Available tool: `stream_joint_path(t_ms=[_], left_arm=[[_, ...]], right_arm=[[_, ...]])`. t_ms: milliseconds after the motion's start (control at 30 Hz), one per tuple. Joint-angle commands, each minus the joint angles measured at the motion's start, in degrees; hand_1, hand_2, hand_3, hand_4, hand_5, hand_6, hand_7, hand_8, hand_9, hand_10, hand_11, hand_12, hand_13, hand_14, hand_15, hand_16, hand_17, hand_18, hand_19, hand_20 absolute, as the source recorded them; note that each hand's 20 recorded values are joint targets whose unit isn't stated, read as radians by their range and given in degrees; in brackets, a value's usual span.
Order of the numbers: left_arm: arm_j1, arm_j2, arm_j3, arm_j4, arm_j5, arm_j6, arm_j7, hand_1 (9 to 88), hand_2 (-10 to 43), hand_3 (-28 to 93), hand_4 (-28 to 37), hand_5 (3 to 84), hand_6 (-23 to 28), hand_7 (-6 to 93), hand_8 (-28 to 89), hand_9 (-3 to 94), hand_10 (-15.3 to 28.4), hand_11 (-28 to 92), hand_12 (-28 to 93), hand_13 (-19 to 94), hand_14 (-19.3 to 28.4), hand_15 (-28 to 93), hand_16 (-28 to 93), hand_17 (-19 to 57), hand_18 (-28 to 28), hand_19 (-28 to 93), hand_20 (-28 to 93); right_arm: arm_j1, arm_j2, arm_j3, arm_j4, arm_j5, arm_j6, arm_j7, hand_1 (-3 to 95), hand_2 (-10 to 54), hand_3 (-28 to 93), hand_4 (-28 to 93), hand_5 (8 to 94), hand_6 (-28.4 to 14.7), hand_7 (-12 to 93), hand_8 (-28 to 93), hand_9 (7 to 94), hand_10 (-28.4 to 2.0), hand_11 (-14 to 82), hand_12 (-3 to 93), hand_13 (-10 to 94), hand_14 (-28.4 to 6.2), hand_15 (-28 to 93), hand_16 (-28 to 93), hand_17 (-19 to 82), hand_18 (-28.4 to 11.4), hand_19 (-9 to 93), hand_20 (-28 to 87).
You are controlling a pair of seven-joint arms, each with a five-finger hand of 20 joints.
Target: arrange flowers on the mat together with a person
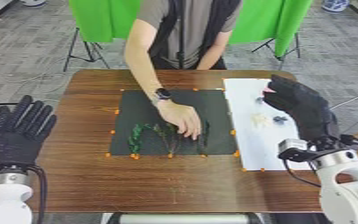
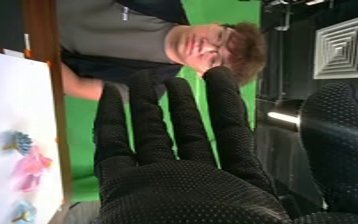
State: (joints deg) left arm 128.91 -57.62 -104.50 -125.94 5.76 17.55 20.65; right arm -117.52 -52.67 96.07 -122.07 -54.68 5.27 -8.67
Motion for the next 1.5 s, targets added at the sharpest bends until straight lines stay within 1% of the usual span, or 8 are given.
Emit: stream_joint_path(t_ms=[33, 567, 733, 1033, 1100, 1200, 1333, 1500], left_arm=[[0.93, 0.10, 0.45, 0.07, 0.65, 0.32, -0.38, 30.3, 13.0, 72, -28.3, 39.8, 7.5, 18.0, -12, 34.8, 15.3, 20, 8, 24, 13.8, 30, -9, -5.1, 12.3, 33, 11], [1.56, -1.00, 0.40, -0.28, 0.30, -0.60, 1.05, 30.3, 12.5, 72, -28.3, 39.8, 7.5, 17.7, -11, 34.9, 15.3, 19, 8, 24, 13.7, 30, -9, -5.1, 12.3, 33, 10], [1.32, -0.87, 0.68, -0.21, 0.17, -0.71, 1.04, 30.3, 12.4, 72, -28.3, 39.9, 7.5, 17.7, -11, 35.0, 15.2, 19, 8, 25, 13.7, 30, -9, -4.9, 12.2, 33, 10], [0.81, -0.66, 1.34, -0.13, 0.28, -0.11, 0.75, 30.4, 12.6, 72, -28.3, 40.1, 7.6, 17.9, -11, 35.1, 15.3, 20, 8, 25, 13.7, 30, -9, -4.8, 12.2, 33, 11], [0.69, -0.47, 1.51, -0.37, 0.47, 1.30, 0.75, 30.4, 12.6, 72, -28.3, 40.1, 7.6, 17.9, -11, 35.1, 15.3, 20, 8, 25, 13.8, 31, -9, -4.9, 12.2, 33, 11], [0.60, -0.39, 1.62, -0.29, 0.37, 0.93, 0.91, 30.5, 12.9, 72, -28.3, 40.6, 7.8, 18.1, -12, 35.4, 15.5, 20, 8, 25, 14.5, 32, -9, -4.8, 13.0, 36, 12], [0.45, -0.36, 1.80, -0.17, 0.64, 0.67, 0.68, 30.5, 13.0, 72, -28.3, 40.6, 7.9, 18.0, -12, 35.5, 15.6, 20, 8, 26, 14.6, 33, -9, -4.7, 13.1, 36, 12], [0.78, -0.31, 2.08, -0.27, 0.59, 0.90, 1.13, 30.5, 13.1, 72, -28.3, 40.7, 7.9, 18.2, -12, 35.7, 15.5, 20, 8, 26, 14.6, 34, -9, -4.7, 13.1, 36, 12]], right_arm=[[-0.38, -0.92, -0.94, -0.04, -0.49, -1.05, 0.56, 15.9, 11.8, 74, -21, 44.5, -1.2, 14, -10, 40.7, -13.9, 4.5, 16.2, 34, -15.5, 12, 26, 11, -17.5, 31, 14], [0.68, 0.16, -1.47, 0.35, -3.60, 2.30, 0.40, 16.1, 11.6, 74, -21, 44.1, -1.2, 14, -10, 40.4, -14.0, 4.5, 16.2, 34, -15.5, 12, 26, 12, -16.7, 30, 13], [1.55, 2.04, -0.94, 0.49, -24.73, 5.92, 5.35, 20.5, 5.8, 74, -20, 42.3, -1.6, 15, -10, 38.9, -14.3, 4.1, 16.4, 31, -14.9, 12, 25, 12, -14.7, 28, 12], [1.62, 4.95, 2.16, 0.98, -61.21, 0.95, 12.73, 23.3, 0.0, 75, -20, 38.3, -1.2, 15, -10, 35.5, -13.1, 3.3, 16.8, 28, -13.5, 9, 24, 12, -12.8, 25, 11], [3.59, 6.99, -0.16, 2.96, -67.36, 1.54, 13.67, 24.8, -1.8, 75, -21, 37.7, -1.2, 15, -10, 34.9, -12.9, 3.1, 17.0, 28, -12.3, 9, 25, 13, -12.6, 28, 13], [6.90, 9.68, -4.34, 5.52, -77.39, 2.73, 16.81, 32.6, -9.0, 77, -24, 36.2, -0.8, 17, -10, 34.6, -13.5, 2.8, 16.6, 31, -9.5, 9, 25, 18, -10.8, 35, 19], [10.26, 11.99, -8.28, 7.07, -81.06, 2.86, 20.06, 38.7, -9.5, 76, -28, 35.4, 0.1, 22, -13, 36.5, -12.5, 5.0, 16.5, 35, -7.5, 16, 24, 21, -11.3, 51, 26], [13.31, 13.42, -12.19, 8.06, -84.50, 1.08, 24.22, 44.1, -9.5, 72, -28, 35.6, 0.5, 23, -13, 37.1, -12.1, 5.7, 16.4, 36, -7.4, 20, 24, 21, -11.5, 54, 27]])
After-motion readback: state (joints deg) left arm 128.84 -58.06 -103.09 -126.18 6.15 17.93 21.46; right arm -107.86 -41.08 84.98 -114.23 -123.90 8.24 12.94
